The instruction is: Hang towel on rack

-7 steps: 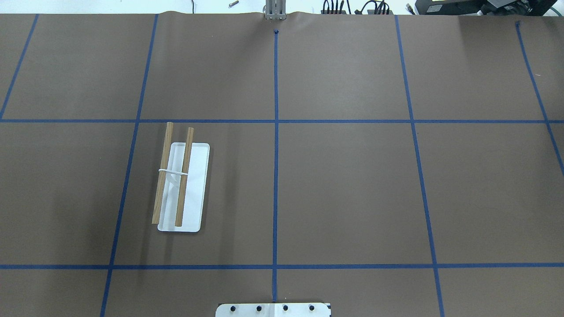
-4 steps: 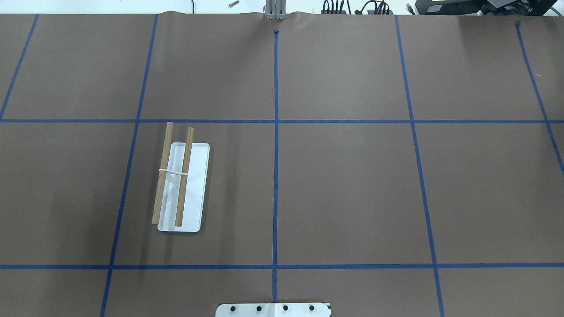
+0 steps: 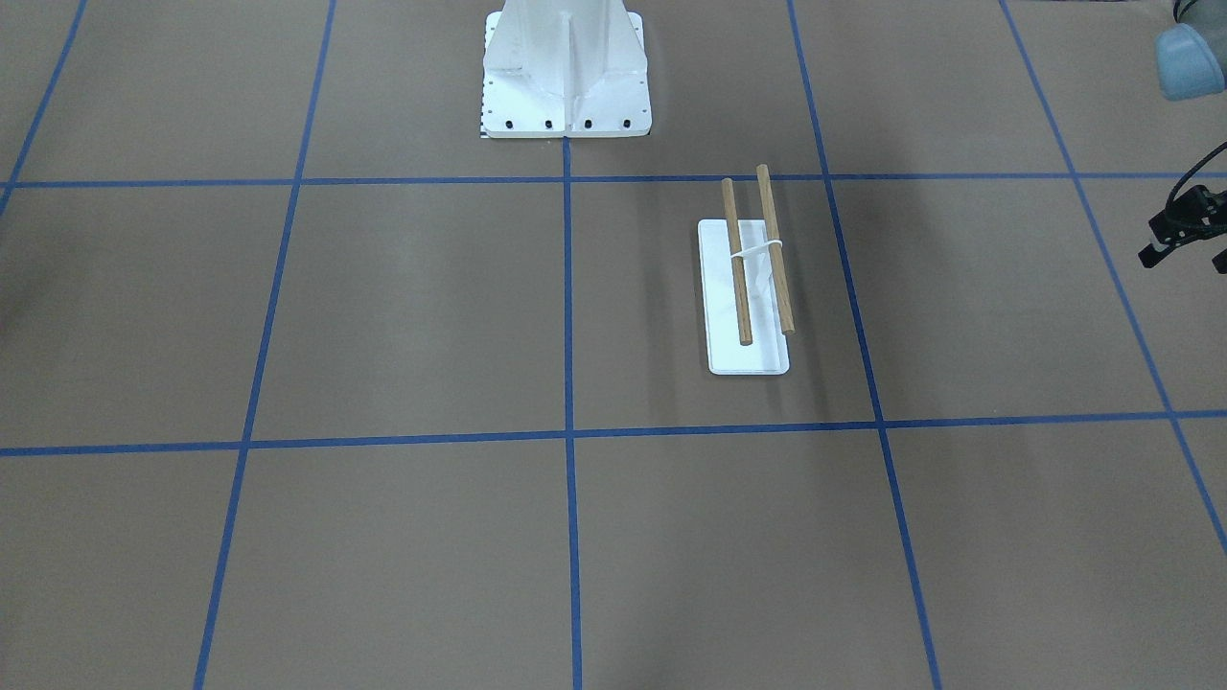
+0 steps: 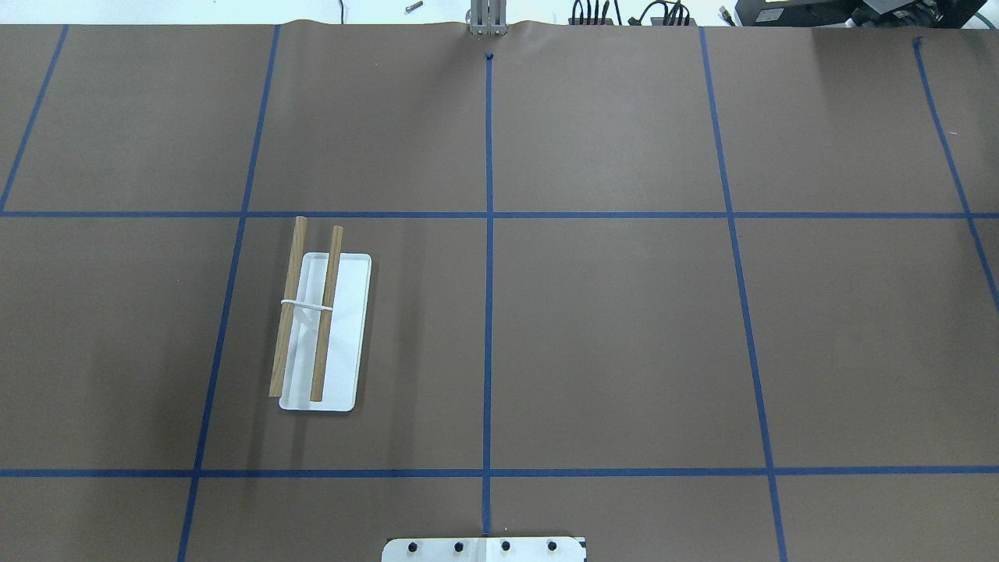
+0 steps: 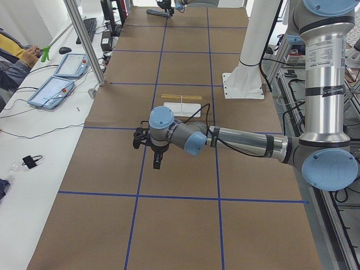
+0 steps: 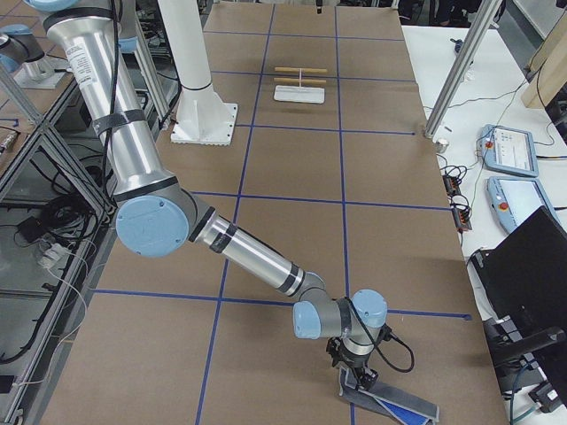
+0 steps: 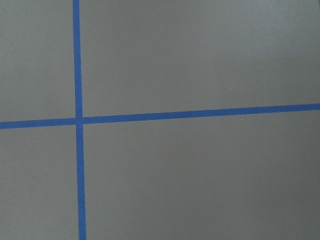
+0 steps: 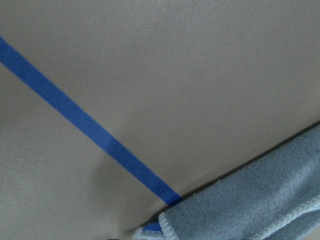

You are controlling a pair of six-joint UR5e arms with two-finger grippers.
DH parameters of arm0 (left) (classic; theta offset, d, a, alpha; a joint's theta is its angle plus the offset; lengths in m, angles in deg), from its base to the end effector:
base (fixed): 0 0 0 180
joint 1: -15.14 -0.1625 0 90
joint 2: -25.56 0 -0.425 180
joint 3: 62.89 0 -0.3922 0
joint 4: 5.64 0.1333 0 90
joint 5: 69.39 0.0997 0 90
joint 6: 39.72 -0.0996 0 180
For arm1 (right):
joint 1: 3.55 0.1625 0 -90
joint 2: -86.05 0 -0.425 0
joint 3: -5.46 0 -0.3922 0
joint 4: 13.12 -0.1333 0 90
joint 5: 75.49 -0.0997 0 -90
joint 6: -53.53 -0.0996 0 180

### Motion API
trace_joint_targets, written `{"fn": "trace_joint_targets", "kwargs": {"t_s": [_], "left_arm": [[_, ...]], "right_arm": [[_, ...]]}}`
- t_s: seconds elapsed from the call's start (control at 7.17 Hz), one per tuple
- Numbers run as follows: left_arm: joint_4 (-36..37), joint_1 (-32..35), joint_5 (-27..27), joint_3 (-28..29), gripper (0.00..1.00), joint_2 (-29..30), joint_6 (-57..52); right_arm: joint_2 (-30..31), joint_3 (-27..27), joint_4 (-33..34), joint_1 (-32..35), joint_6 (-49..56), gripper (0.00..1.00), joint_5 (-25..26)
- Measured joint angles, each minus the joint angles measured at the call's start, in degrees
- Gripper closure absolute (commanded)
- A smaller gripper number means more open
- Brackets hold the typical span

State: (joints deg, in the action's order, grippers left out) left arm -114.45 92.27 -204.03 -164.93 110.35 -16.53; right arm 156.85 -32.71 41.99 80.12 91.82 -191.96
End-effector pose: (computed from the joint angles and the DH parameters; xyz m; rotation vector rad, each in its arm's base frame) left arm 0.0433 -0.4736 0.5599 0.1664 0.8584 0.0058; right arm 0.0252 -0.5795 0.8605 0.1687 -0.4447 -0.7736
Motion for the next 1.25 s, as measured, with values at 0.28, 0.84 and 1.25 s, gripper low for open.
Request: {"fn": "trace_joint_targets", "kwargs": {"t_s": [0.28, 0.84, 1.25], "left_arm": [[-0.29, 0.01, 0.0, -0.1, 0.01, -0.07, 0.05], [-0.78, 0.04, 0.0, -0.01, 0.01, -0.2, 0.07], [-0.79, 0.04, 0.0, 0.06, 0.01, -0.24, 0.05]], "right_arm": [[-0.1, 0.12, 0.02, -0.3, 0.02, 0.29, 0.55], [-0.08, 0.19, 0.16, -0.43, 0.03, 0.71, 1.29], [-0.28, 0.65, 0.18, -0.47, 0.01, 1.0, 1.27]]}}
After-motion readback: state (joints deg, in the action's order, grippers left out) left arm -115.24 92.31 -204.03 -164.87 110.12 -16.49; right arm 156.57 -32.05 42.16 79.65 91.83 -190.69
